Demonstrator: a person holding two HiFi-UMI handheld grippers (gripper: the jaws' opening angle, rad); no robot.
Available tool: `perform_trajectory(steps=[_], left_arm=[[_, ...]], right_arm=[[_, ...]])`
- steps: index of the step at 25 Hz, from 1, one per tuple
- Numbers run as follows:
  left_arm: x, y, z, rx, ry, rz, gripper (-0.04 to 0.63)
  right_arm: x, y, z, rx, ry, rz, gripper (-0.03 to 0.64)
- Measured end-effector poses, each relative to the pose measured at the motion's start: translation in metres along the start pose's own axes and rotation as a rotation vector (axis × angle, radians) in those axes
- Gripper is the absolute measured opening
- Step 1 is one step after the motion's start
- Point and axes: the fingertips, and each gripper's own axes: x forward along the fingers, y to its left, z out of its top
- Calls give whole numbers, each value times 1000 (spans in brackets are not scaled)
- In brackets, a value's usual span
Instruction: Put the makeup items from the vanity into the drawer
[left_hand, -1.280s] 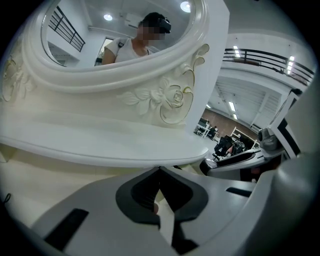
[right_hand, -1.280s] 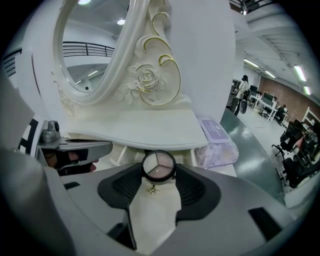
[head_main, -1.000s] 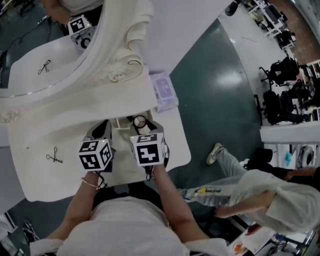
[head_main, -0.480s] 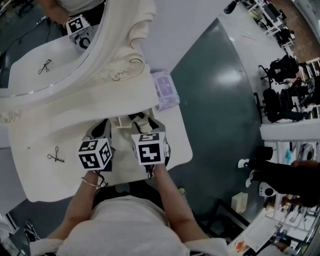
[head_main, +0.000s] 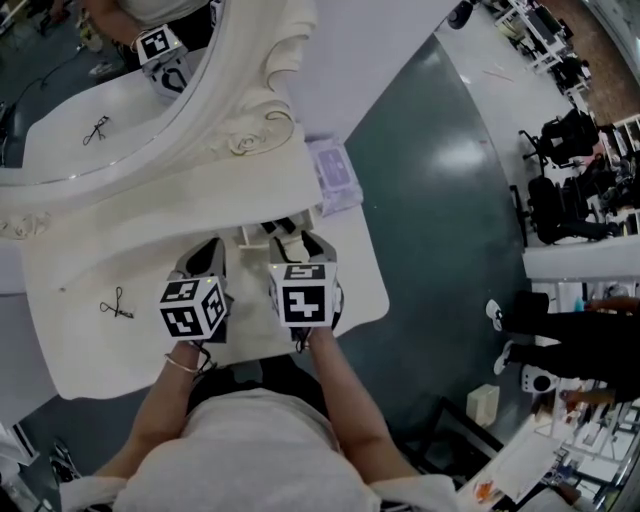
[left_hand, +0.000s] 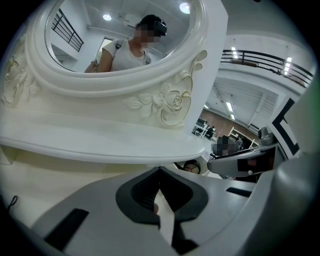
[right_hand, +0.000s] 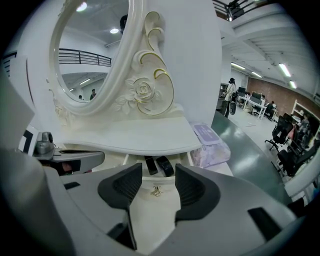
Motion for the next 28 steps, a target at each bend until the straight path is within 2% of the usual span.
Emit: perform_trajectory(steps=[20, 28], left_arm=[[-53, 0, 0, 43, -50, -11, 3], [-76, 2, 1, 60, -72, -15, 3]], right_arm=[[-45, 21, -6, 36, -94, -55, 95], [-59, 40, -11, 24, -118, -62, 77]])
